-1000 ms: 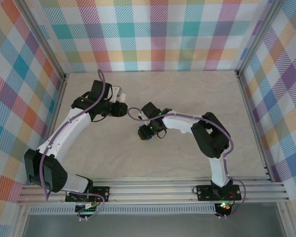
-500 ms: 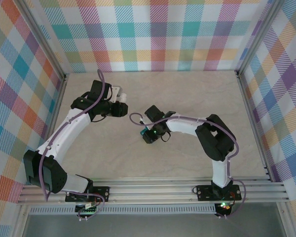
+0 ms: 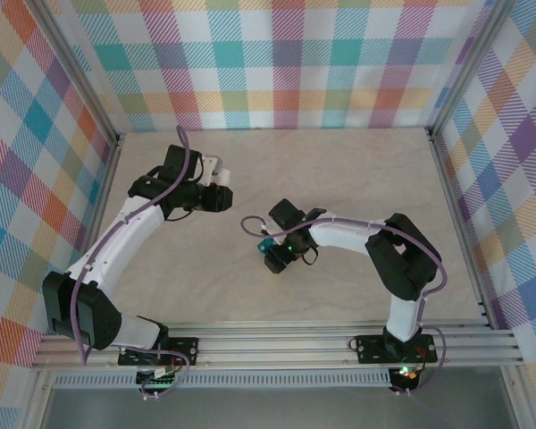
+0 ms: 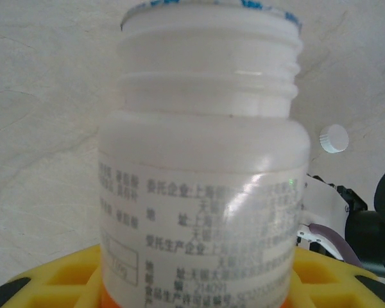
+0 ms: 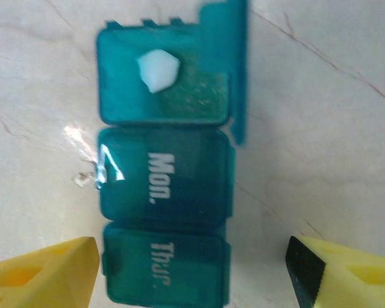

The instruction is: Sort the pills into containers

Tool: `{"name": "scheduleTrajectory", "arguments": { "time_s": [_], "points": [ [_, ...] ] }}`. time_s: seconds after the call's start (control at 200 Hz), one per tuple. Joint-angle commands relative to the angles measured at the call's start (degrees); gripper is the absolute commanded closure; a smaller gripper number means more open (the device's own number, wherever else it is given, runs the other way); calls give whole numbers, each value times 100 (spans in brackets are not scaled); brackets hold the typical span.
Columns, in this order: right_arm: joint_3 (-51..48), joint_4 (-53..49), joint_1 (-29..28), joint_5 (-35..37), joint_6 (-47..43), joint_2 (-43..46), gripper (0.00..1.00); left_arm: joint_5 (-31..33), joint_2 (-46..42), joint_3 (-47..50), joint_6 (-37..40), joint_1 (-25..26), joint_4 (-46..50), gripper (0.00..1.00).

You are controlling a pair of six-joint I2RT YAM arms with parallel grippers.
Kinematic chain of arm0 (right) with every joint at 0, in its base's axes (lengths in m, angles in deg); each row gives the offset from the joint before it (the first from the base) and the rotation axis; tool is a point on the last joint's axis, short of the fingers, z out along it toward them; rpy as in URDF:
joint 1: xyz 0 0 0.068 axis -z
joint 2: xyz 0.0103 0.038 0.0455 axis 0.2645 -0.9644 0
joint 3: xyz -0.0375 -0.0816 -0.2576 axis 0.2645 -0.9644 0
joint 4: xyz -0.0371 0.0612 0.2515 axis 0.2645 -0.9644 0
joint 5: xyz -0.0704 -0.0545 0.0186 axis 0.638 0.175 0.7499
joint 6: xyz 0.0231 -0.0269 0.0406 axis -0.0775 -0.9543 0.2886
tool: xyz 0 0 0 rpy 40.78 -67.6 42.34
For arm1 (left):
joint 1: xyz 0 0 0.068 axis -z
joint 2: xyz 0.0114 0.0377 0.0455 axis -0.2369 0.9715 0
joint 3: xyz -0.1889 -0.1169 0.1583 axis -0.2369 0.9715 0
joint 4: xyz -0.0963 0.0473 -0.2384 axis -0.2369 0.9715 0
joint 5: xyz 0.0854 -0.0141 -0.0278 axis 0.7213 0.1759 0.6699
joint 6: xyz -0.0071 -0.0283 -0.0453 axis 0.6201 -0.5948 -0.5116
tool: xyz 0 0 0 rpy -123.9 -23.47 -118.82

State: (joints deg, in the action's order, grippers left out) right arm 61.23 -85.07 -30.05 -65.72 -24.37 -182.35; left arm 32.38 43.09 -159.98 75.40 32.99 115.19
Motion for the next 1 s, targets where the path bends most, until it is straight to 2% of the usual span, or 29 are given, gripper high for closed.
{"name": "scheduleTrajectory", "arguments": {
  "time_s": [0.0, 0.26, 0.42, 0.55, 0.665, 0.86, 0.995],
  "points": [
    [-91, -367, 33, 548, 246, 111, 22, -122, -180, 47, -25, -53, -79, 100],
    [-95, -486, 346, 1050, 504, 139, 27, -191, -203, 122, -14, -51, -128, 100],
    [-35, -568, 530, 977, 618, 175, 27, -269, -181, 151, -10, -51, -207, 100],
    [8, -609, 540, 447, 729, 501, 27, -579, -227, 265, 10, -48, -438, 100],
    [184, -703, 645, -168, 1046, 903, 27, -1140, -407, 523, 61, -18, -926, 100],
    [785, -766, 1273, -1400, 2050, 1320, 26, -1525, -624, 889, 196, 213, -1636, 100],
    [848, -233, 1821, -2443, 2813, 1577, 25, -1549, -765, 1153, 300, 571, -2287, 100]
  ]
}}
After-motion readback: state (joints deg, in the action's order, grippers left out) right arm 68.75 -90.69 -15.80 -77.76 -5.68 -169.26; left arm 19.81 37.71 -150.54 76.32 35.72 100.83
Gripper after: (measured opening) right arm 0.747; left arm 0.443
